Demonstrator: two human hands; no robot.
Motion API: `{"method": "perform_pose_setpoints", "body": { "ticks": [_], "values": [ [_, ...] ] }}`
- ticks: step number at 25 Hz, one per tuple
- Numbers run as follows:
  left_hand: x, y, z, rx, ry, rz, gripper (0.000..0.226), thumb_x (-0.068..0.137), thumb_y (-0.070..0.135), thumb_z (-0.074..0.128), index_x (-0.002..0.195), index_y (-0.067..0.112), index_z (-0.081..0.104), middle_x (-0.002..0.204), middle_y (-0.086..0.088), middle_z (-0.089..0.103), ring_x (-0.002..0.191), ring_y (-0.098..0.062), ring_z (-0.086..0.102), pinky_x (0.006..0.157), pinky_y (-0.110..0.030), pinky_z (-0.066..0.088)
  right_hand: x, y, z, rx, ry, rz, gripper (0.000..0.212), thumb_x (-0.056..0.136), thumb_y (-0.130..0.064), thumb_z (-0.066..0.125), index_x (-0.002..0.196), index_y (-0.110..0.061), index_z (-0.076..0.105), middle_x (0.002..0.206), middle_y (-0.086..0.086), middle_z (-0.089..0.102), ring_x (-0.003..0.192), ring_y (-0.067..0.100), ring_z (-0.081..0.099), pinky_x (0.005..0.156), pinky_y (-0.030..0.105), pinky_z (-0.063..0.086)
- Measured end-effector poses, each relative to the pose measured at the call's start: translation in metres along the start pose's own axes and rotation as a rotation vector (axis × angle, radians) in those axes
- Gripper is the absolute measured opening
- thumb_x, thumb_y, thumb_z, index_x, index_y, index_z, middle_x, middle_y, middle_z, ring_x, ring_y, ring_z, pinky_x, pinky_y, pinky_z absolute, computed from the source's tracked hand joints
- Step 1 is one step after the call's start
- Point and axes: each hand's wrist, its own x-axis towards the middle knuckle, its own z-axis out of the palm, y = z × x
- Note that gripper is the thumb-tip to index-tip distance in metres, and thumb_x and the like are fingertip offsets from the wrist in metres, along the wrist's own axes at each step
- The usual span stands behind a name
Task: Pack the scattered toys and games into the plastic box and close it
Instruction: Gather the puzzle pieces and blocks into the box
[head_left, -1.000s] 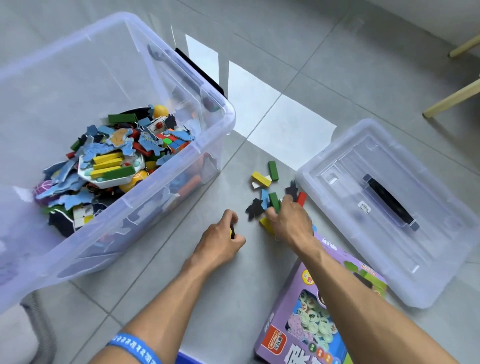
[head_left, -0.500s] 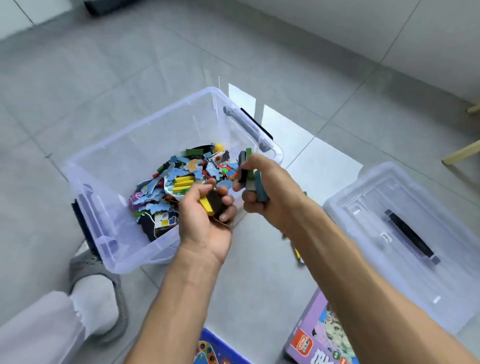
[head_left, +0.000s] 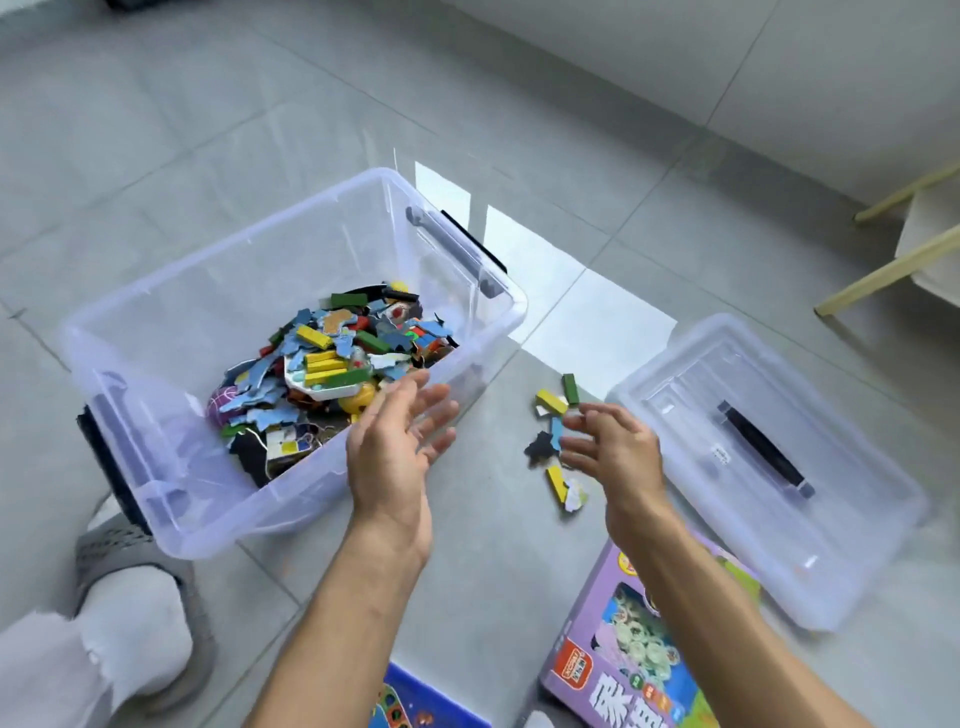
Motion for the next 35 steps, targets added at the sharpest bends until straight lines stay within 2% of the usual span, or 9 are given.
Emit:
{"method": "perform_pose_setpoints", "body": {
  "ticks": [4, 9, 12, 14, 16, 19, 23, 28, 35],
  "values": [
    [0.023, -0.105, 0.017, 0.607, -0.131, -0.019, 0.011, 0.082, 0.019, 0.064, 0.092, 0.021, 0.069, 0.095, 0.001, 0.071, 0.086, -0.017, 0.065, 0.073, -0.029, 0.05, 0.051, 0.076, -0.072, -0.734, 0.125, -0.106, 0.036, 0.086, -0.018, 0.058, 0.121, -0.026, 0.06, 0.124, -0.003, 0.065, 0.108, 0.019, 0.061, 0.095, 0.039, 0.049],
    [0.063, -0.19, 0.035, 1.489, -0.521, 0.31, 0.043, 0.084, 0.025, 0.058, 0.127, 0.023, 0.054, 0.127, 0.001, 0.053, 0.114, -0.024, 0.051, 0.096, -0.036, 0.044, 0.128, 0.101, -0.068, -1.196, -0.027, -0.265, 0.073, 0.086, -0.031, 0.058, 0.151, -0.015, 0.028, 0.155, 0.006, 0.033, 0.141, 0.025, 0.032, 0.113, 0.035, 0.027],
    [0.08, -0.196, 0.036, 1.451, -0.391, 0.344, 0.045, 0.082, 0.014, 0.053, 0.127, 0.018, 0.055, 0.13, -0.002, 0.051, 0.114, -0.027, 0.048, 0.094, -0.039, 0.044, 0.115, 0.139, -0.04, -1.223, -0.153, -0.229, 0.082, 0.087, -0.044, 0.029, 0.156, -0.008, 0.002, 0.165, 0.008, 0.002, 0.151, 0.028, 0.002, 0.122, 0.04, 0.005],
    [0.083, -0.2, 0.023, 1.431, -0.324, 0.341, 0.049, 0.081, 0.006, 0.05, 0.128, 0.017, 0.055, 0.131, -0.001, 0.05, 0.115, -0.027, 0.047, 0.094, -0.036, 0.044, 0.081, 0.158, -0.031, -1.113, -0.268, -0.301, 0.075, 0.09, -0.037, 0.025, 0.154, -0.003, 0.009, 0.164, 0.012, 0.005, 0.151, 0.027, 0.001, 0.122, 0.033, -0.003],
    [0.082, -0.198, 0.002, 1.415, -0.275, 0.342, 0.05, 0.08, 0.002, 0.05, 0.128, 0.016, 0.056, 0.131, 0.0, 0.051, 0.114, -0.025, 0.047, 0.093, -0.034, 0.044, 0.072, 0.146, -0.032, -0.979, -0.207, -0.387, 0.056, 0.096, -0.022, 0.035, 0.149, -0.004, 0.031, 0.16, 0.015, 0.021, 0.149, 0.027, 0.015, 0.118, 0.027, 0.006],
    [0.073, -0.196, -0.027, 1.492, -0.287, 0.383, 0.046, 0.08, 0.007, 0.054, 0.126, 0.017, 0.057, 0.13, 0.002, 0.051, 0.115, -0.024, 0.048, 0.092, -0.034, 0.046, 0.125, 0.104, -0.021, -1.066, -0.078, -0.472, 0.056, 0.098, -0.02, 0.04, 0.152, -0.016, 0.027, 0.163, 0.008, 0.016, 0.149, 0.025, 0.015, 0.119, 0.036, 0.014],
    [0.058, -0.192, -0.046, 1.631, -0.407, 0.39, 0.056, 0.082, 0.023, 0.06, 0.137, 0.023, 0.048, 0.147, 0.003, 0.039, 0.13, -0.02, 0.04, 0.101, -0.031, 0.039, 0.181, 0.087, 0.003, -1.317, -0.249, -0.507, 0.047, 0.096, -0.035, 0.041, 0.138, -0.015, 0.038, 0.154, 0.005, 0.024, 0.138, 0.031, 0.029, 0.106, 0.043, 0.034],
    [0.064, -0.198, -0.063, 1.77, -0.435, 0.414, 0.075, 0.069, 0.039, 0.072, 0.139, 0.026, 0.047, 0.147, -0.003, 0.041, 0.128, -0.024, 0.044, 0.092, -0.035, 0.047, 0.102, 0.158, -0.009, -1.153, -0.295, -0.678, 0.029, 0.094, -0.029, 0.056, 0.112, -0.008, 0.063, 0.151, 0.01, 0.041, 0.131, 0.028, 0.043, 0.103, 0.035, 0.039],
    [0.073, -0.197, -0.053, 1.752, -0.351, 0.524, 0.032, 0.081, 0.025, 0.068, 0.112, 0.02, 0.06, 0.129, 0.0, 0.044, 0.106, -0.024, 0.049, 0.075, -0.031, 0.051, 0.098, 0.172, 0.009, -1.18, -0.133, -0.729, 0.016, 0.077, -0.012, 0.072, 0.084, -0.006, 0.059, 0.11, 0.011, 0.059, 0.079, 0.033, 0.051, 0.069, 0.042, 0.05]
  ]
}}
